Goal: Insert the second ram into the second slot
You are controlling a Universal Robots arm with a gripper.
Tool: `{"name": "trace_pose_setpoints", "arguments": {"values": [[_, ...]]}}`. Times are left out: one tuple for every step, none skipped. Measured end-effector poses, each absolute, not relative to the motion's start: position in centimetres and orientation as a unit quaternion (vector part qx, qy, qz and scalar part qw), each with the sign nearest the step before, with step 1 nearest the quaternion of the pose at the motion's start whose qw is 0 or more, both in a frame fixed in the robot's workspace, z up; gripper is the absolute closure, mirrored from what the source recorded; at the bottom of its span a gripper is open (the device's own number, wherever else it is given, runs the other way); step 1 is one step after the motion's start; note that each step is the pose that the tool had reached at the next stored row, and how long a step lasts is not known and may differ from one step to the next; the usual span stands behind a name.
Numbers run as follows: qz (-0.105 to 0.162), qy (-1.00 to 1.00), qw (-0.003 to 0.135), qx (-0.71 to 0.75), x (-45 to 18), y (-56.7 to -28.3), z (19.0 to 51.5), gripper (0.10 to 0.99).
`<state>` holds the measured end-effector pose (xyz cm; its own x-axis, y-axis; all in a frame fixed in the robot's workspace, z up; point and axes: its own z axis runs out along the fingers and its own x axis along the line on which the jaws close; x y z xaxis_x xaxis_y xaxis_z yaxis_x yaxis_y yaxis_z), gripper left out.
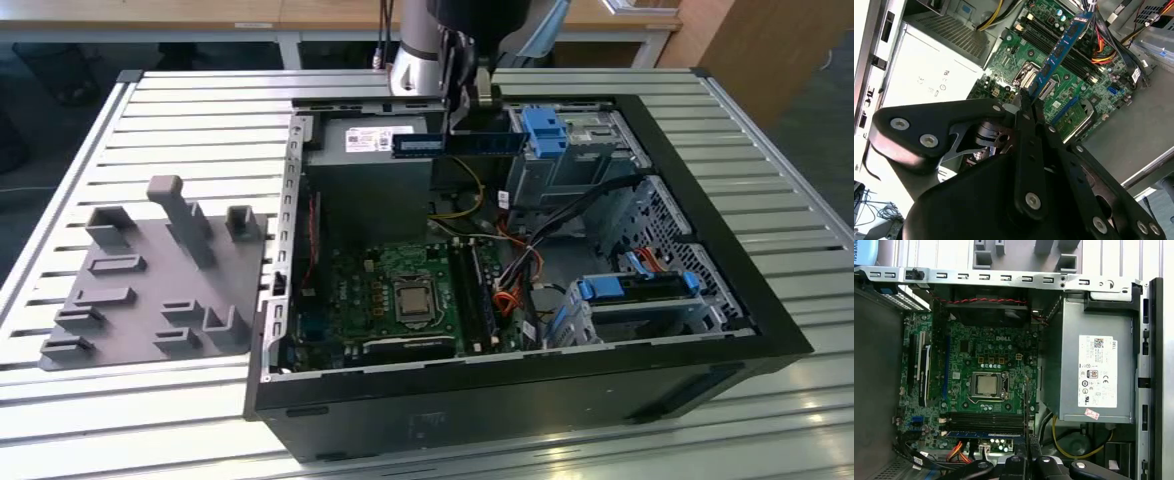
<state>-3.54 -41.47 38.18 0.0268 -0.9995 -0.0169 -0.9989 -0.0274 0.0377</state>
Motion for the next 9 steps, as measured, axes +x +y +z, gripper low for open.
{"name": "trace_pose_setpoints", "arguments": {"values": [[-0.019, -0.697, 0.008, 0.716, -3.54, -41.56, 38.18, 0.949], [-0.019, -0.697, 0.008, 0.716, -3.54, -41.69, 38.18, 0.949], [-0.019, -0.697, 0.008, 0.716, -3.54, -41.81, 38.18, 0.949], [-0.019, -0.697, 0.008, 0.716, -3.54, -41.92, 38.18, 0.949], [-0.019, -0.697, 0.008, 0.716, -3.54, -42.04, 38.18, 0.949], [-0.019, -0.697, 0.008, 0.716, -3.54, -42.18, 38.18, 0.949], [-0.019, -0.697, 0.008, 0.716, -3.54, -42.33, 38.18, 0.949], [-0.019, -0.697, 0.008, 0.716, -3.54, -42.45, 38.19, 0.949], [-0.019, -0.698, 0.008, 0.716, -3.54, -42.53, 38.18, 0.949]]}}
